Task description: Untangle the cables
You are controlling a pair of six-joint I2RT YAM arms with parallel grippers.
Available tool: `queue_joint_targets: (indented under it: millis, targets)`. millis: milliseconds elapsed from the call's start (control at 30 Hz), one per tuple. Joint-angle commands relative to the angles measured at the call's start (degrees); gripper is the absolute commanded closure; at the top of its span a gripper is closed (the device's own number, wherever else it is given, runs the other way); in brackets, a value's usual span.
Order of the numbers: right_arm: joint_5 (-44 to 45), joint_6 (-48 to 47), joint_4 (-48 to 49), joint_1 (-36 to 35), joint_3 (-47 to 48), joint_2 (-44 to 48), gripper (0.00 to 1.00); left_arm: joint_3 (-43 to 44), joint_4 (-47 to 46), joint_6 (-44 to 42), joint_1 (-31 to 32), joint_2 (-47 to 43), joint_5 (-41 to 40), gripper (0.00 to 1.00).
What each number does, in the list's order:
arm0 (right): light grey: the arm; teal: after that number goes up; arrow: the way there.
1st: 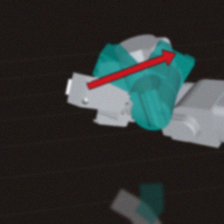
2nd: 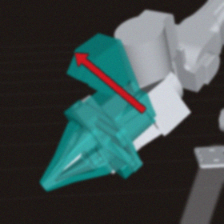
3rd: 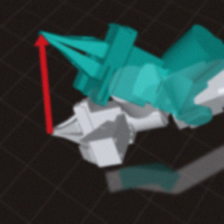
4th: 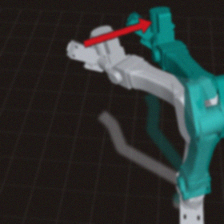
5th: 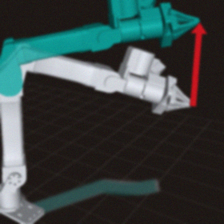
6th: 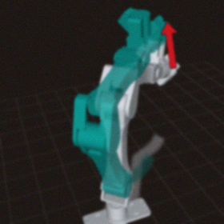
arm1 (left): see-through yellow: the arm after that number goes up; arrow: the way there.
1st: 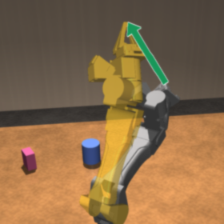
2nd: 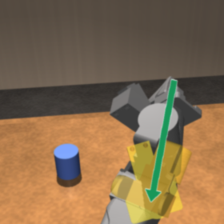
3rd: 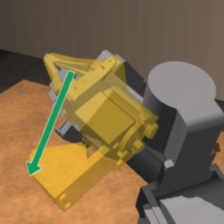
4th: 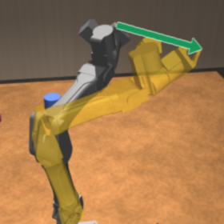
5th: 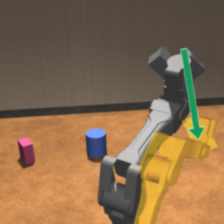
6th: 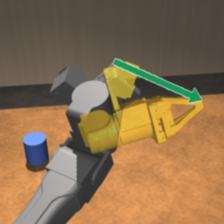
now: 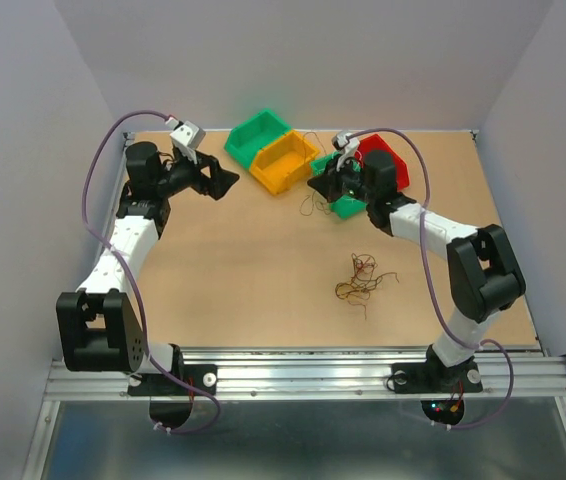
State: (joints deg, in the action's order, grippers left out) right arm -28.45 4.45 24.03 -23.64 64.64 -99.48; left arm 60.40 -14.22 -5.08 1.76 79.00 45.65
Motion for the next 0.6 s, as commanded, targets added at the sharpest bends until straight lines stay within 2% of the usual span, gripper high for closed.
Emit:
queue_joint_targets:
  millis: [0, 167, 267, 567]
  targets:
    - [3.0, 3.2, 1.7, -0.4, 2.4, -0.3, 0.99, -0.6, -3.9, -0.1, -0.3, -2.7, -0.4, 0.03]
    - [4.9, 11.0, 12.2, -0.5, 8.7, -8.2, 0.99, -2.6, -7.1, 0.9, -0.3, -3.1, -4.9, 0.04]
    - [5.9, 13.0, 14.6, -0.7, 13.5, -12.4, 0.99, -3.9, -8.5, 1.4, -0.3, -3.4, -5.7, 0.05]
    - [6.1, 21.1, 33.2, -0.6, 25.8, -26.6, 0.99, -7.6, -12.7, 1.7, -0.3, -5.5, -8.7, 0.05]
